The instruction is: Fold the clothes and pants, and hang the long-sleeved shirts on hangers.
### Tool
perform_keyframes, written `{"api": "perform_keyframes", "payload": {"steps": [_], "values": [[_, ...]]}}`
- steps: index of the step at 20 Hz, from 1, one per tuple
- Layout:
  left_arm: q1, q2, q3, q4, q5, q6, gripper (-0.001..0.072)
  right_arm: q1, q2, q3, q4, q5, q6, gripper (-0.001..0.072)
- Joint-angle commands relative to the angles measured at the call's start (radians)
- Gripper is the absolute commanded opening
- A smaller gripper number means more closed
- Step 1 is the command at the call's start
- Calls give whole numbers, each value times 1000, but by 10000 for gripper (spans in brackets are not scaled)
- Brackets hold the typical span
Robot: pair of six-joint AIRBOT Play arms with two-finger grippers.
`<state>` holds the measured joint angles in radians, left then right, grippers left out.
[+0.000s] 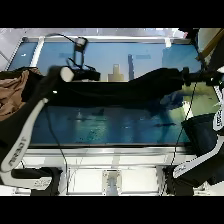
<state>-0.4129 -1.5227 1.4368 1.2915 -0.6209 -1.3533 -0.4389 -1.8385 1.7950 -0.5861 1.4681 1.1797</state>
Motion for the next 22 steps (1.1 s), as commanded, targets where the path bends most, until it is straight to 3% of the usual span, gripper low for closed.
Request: {"api": "perform_keyframes", "payload": {"steps": [1, 4, 7, 16, 20, 21, 22], "values": [[-106, -152, 0, -120, 36, 0, 10, 85, 34, 180, -8, 30, 132, 19], [-151, -198, 0, -126, 101, -6, 10, 213, 34, 274, -129, -32, 270, 18], [-102, -134, 0, -115, 102, -7, 10, 346, 23, 271, -262, -113, 361, 18], [249, 278, 0, -35, -163, -7, 11, 795, -124, 251, -422, -391, 489, 18], [325, 351, 0, -35, -268, -6, 11, 974, -217, 251, -416, -642, 504, 20], [332, 354, -1, -35, -291, -6, 11, 1012, -230, 251, -412, -728, 504, 108], [335, 354, -1, -35, -314, 5, 11, 1040, -235, 251, -410, -789, 504, 321]]}}
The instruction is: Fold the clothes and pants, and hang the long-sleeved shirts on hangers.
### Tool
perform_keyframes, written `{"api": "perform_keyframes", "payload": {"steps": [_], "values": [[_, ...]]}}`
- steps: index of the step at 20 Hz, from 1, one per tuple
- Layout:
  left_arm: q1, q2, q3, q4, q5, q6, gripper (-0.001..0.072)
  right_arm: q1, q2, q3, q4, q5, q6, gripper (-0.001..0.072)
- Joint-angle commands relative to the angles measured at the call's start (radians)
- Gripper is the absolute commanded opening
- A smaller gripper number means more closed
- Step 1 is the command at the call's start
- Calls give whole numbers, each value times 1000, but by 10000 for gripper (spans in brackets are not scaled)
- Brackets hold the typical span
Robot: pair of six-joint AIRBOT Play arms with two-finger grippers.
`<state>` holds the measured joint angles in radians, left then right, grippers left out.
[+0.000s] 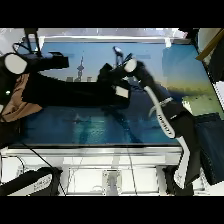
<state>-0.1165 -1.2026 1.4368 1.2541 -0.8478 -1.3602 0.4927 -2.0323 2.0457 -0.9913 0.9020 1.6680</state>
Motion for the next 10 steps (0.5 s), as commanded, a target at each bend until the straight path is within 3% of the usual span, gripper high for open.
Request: {"api": "perform_keyframes", "payload": {"steps": [1, 4, 10], "values": [[39, 34, -1, 2, -106, 32, 11, 130, -41, 2, -6, -262, 14, 518], [40, 34, -1, 3, -130, 45, 11, 115, -21, 5, -38, -203, -15, 548], [41, 34, -1, 71, -164, 44, 11, -203, 59, 2, -164, 351, -96, 548]]}}
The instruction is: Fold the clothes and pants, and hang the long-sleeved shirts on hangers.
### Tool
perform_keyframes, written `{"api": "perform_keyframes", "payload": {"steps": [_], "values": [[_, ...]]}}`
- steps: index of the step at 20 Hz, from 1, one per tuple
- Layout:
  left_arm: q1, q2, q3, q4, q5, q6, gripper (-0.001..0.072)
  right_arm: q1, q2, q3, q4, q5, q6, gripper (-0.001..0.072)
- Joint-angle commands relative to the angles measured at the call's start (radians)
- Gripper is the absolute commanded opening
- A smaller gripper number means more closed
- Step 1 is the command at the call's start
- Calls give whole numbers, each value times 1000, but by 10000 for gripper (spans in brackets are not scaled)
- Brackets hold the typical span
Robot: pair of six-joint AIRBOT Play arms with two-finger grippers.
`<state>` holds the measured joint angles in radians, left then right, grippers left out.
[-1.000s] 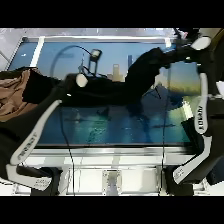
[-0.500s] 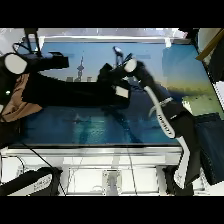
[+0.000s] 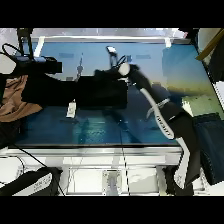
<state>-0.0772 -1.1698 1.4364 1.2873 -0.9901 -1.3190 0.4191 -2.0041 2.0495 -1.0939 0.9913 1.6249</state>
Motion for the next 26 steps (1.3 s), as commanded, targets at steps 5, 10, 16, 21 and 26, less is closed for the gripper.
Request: {"api": "perform_keyframes", "payload": {"steps": [5, 10, 16, 21, 26], "values": [[1, 1, 0, 38, -21, 3, 11, -359, 28, -139, 76, 373, -66, 694], [1, 1, 0, 37, -21, -1, 11, -373, -80, -237, 345, 223, -138, 694], [1, 1, 0, 37, -22, -1, 11, -297, -158, -237, 507, 116, -162, 686], [1, 1, 0, 37, -25, -1, 11, -220, -163, -218, 592, 129, -208, 453], [1, 29, 0, 86, -105, -1, 11, -248, -122, -116, 524, 364, -229, 19]]}}
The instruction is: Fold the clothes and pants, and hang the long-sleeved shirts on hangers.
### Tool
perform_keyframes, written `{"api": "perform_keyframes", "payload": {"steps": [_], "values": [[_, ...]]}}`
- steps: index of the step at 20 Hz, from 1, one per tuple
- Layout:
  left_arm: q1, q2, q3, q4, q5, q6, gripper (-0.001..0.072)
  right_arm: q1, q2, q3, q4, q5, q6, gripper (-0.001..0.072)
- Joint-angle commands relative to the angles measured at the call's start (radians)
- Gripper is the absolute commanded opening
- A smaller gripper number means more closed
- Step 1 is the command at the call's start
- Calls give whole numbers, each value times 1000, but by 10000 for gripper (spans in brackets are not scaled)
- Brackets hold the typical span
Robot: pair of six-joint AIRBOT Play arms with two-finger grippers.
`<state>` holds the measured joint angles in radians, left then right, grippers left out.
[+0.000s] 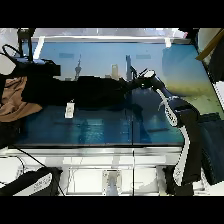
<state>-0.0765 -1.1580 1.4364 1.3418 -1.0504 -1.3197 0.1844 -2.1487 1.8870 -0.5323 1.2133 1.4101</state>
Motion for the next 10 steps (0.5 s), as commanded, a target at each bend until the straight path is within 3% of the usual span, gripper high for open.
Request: {"api": "perform_keyframes", "payload": {"steps": [1, 5, 10], "values": [[0, 32, 0, 32, -50, 0, 11, -32, 48, 51, -87, 208, -10, 19], [-11, 117, 0, 27, -54, -39, 10, -101, 162, 51, -327, 466, 18, 19], [-89, 129, -1, -23, -55, -58, 10, -196, 314, 39, -479, 593, 20, 19]]}}
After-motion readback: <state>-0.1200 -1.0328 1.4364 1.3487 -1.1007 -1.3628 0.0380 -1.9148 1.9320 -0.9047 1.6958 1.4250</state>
